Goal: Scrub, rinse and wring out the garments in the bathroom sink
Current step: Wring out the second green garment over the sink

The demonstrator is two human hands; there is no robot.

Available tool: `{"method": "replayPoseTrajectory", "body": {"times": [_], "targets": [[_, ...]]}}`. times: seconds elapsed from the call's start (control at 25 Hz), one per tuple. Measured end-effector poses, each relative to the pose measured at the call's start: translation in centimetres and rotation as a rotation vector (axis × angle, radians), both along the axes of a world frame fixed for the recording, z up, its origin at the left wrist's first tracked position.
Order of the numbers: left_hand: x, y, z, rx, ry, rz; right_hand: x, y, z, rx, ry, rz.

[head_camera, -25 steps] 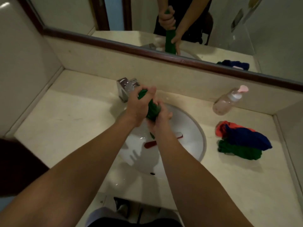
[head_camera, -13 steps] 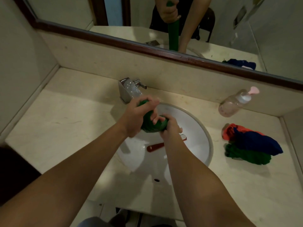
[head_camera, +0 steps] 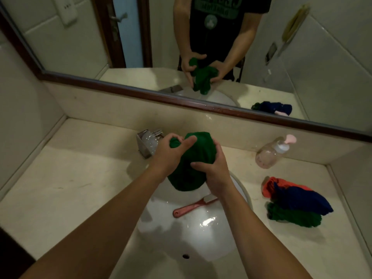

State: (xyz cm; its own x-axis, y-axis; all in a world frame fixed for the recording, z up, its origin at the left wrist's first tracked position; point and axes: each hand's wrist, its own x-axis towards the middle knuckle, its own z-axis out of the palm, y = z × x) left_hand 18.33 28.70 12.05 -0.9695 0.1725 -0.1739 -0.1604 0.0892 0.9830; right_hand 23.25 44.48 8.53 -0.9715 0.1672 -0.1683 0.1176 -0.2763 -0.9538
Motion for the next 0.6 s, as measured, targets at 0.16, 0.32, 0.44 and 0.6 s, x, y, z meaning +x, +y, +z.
{"method": "replayPoseTrajectory", "body": {"times": [0.16,0.32,0.44,0.6], "targets": [[-0.1,1.8,1.2,0.035,0.051,-0.020,0.3,1.1,2.7,0.084,0.011,0.061],[0.6,2.7,1.0,0.207,0.054,-0.086,0.5,2.7,4.4,0.072,-0.017,0.113],[1.0,3.3,1.5,0.246,0.034,-0.180,0.6,4.2,5.2,0.177,-0.010,0.157],[1.6,4.0,2.3,0.186,0.120,-0.225,1.2,5.5,5.5,0.272,0.057,0.056]]}}
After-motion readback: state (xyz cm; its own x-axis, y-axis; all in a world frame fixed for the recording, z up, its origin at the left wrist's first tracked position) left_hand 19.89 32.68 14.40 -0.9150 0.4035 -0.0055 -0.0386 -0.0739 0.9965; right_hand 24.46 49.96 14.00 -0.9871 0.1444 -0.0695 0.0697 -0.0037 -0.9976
